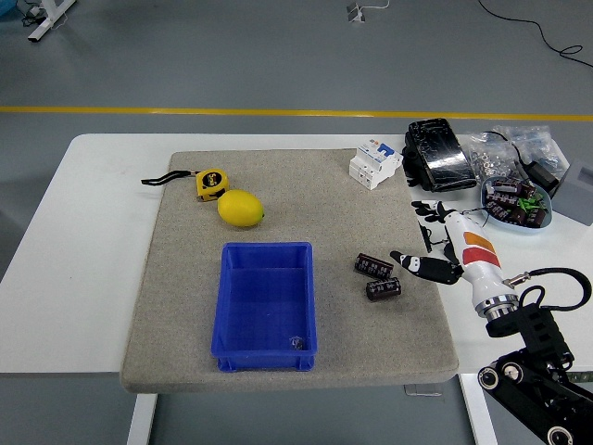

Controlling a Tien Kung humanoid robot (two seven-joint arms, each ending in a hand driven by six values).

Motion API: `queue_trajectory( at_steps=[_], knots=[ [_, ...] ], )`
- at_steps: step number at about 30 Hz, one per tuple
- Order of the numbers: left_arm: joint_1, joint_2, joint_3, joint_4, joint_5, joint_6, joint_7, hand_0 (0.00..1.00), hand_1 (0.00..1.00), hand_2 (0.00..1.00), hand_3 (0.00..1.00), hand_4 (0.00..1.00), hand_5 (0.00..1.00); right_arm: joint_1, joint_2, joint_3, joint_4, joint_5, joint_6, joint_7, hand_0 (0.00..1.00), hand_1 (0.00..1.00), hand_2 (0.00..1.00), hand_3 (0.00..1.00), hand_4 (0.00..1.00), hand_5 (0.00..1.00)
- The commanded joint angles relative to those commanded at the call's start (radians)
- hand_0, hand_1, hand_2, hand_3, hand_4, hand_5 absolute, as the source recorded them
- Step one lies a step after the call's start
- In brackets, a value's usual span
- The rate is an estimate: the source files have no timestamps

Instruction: Pick up the battery,place it into the box

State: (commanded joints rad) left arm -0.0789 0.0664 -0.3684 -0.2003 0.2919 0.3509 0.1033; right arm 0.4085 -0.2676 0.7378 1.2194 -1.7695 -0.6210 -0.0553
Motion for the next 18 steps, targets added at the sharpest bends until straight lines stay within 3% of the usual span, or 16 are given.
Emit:
queue_trajectory(
  at_steps=[11, 18],
  knots=[
    [0.001, 0.003, -0.010, 0.000, 0.015, 0.001, 0.004, 0.610, 0.606, 0.675, 0.590, 0.642, 0.608, 0.068, 0.020, -0.098, -0.003, -0.049, 0.030, -0.059, 0.605, 0.574, 0.581, 0.624, 0.969, 0.259],
    [-0.005, 0.005, -0.003, 0.000, 0.007, 0.002, 0.001, 0.610, 0.607, 0.674, 0.590, 0.642, 0.607, 0.120, 0.038, -0.177, -0.073, -0.039, 0.041, -0.058, 0.613, 0.572, 0.576, 0.625, 0.964, 0.262]
  ],
)
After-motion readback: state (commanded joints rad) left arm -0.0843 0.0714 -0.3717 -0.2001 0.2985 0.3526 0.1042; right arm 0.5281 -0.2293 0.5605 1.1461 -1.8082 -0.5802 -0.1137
